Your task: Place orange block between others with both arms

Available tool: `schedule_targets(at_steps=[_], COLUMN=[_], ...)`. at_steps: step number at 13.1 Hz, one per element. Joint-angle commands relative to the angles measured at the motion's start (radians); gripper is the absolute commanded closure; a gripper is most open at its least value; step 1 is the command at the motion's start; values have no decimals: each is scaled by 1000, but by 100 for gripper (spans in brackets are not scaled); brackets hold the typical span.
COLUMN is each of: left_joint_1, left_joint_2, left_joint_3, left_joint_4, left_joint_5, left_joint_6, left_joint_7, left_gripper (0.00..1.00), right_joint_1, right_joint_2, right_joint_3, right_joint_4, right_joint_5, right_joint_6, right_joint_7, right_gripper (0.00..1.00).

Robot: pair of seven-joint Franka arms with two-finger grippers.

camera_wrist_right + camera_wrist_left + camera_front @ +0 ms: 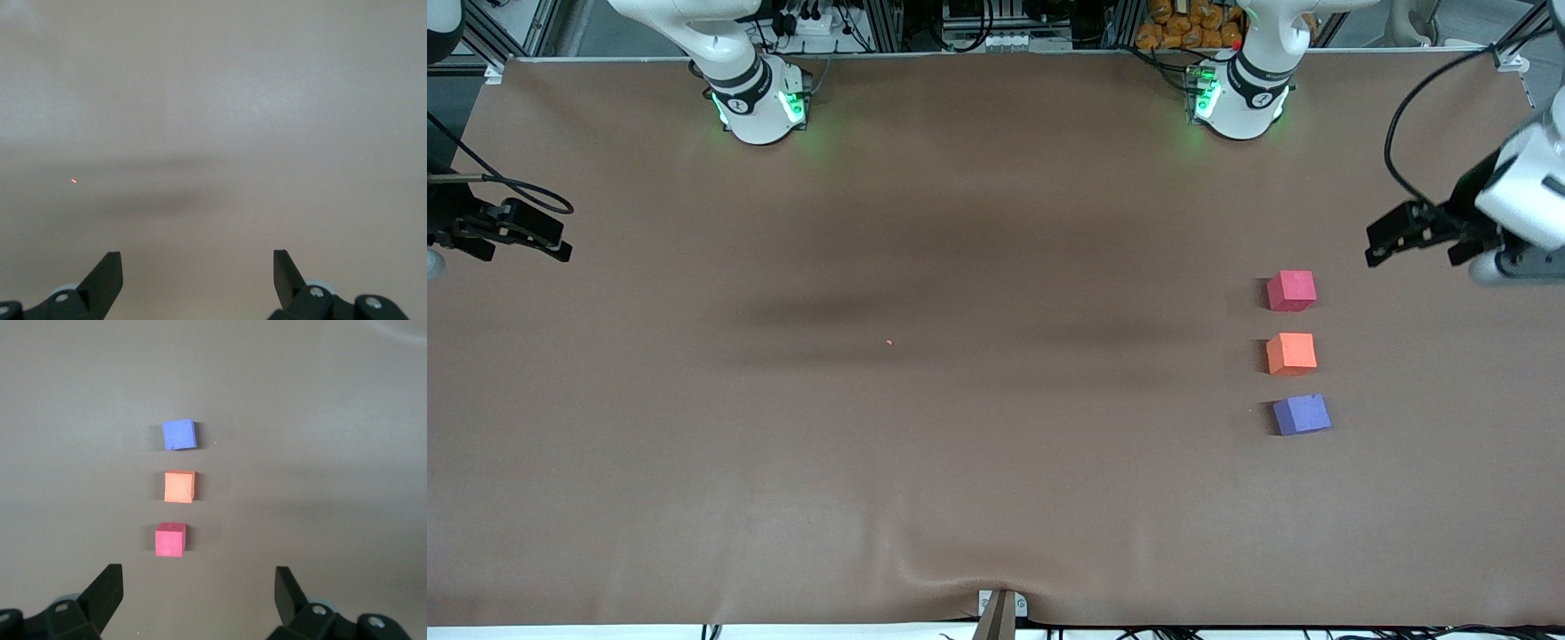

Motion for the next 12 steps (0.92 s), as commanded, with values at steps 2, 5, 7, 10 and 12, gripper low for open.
schedule_targets(at_steps=[2, 5, 7, 10, 12], left_joint_1=[1, -65, -117, -119, -122], left_joint_2=[-108, -131, -134, -180, -174], left_joint_3=[-1, 67, 121, 124, 129], left_joint_4=[-92, -114, -136, -229, -235], left_joint_5=[-32, -34, -34, -34, -23], left_joint_6=[-11, -14, -12, 41, 49], left_joint_7=[-9, -3, -1, 5, 5], left_gripper=[0, 0, 0, 0, 0], right_joint_1=[7, 7, 9, 9, 9], right_joint_2=[-2, -2, -2, -2, -2], right_joint_3=[-3, -3, -3, -3, -3], right_joint_4=[-2, -2, -2, -2, -2], right_joint_5=[-9, -9, -9, -9, -9], right_joint_6=[5, 5, 5, 5, 5], right_joint_7=[11, 10, 10, 10, 10], right_gripper=[0, 0, 0, 0, 0])
